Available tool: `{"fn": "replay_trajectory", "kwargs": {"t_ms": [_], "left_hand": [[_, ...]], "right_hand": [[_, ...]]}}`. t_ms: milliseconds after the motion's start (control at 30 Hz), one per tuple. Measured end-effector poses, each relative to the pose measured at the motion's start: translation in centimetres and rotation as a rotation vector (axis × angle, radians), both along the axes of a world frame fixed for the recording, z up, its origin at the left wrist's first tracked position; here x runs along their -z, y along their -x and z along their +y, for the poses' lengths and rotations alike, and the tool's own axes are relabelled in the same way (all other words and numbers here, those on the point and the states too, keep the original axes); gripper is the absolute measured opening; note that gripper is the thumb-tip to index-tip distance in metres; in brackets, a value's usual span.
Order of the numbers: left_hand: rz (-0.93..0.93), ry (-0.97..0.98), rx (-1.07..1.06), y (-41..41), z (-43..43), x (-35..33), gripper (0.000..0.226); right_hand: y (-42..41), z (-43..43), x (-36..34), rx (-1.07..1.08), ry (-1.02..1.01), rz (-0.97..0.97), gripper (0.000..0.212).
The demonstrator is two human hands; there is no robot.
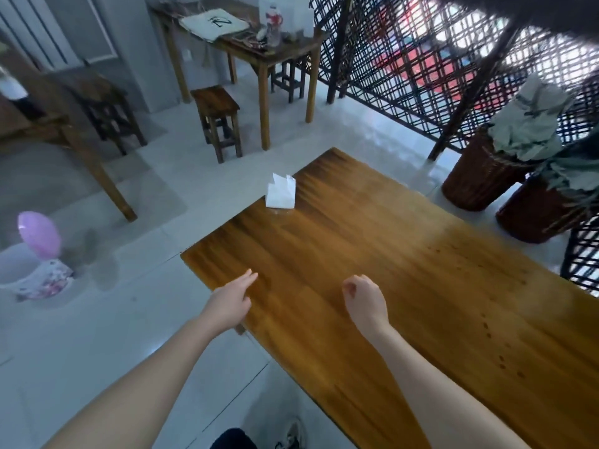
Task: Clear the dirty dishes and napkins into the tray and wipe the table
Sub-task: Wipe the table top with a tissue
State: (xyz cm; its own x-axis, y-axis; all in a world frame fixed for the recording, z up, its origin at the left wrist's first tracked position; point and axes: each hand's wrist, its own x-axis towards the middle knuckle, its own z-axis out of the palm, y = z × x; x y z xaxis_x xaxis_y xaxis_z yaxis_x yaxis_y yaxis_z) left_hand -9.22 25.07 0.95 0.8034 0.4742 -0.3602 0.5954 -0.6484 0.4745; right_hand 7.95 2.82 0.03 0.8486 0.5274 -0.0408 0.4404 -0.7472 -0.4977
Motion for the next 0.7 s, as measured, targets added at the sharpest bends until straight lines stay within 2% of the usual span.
{"fn": "replay_trajectory", "kwargs": {"t_ms": [267, 533, 700], "left_hand": [[0.037, 0.028, 0.014, -5.0, 9.3, 1.8, 0.056], [0.053, 0.071, 0.155, -9.7, 20.0, 3.2, 0.056], [0.04, 0.095, 0.206, -12.7, 24.5, 3.5, 0.056]], "right_hand": [[-5.3, 10.6, -0.3, 0.041, -0.056, -0.037, 0.017], [-9.3, 22.7, 0.0, 0.088, -0.067, 0.0, 0.013], [-11.4, 28.1, 1.0, 0.135, -0.033, 0.03, 0.02]]}}
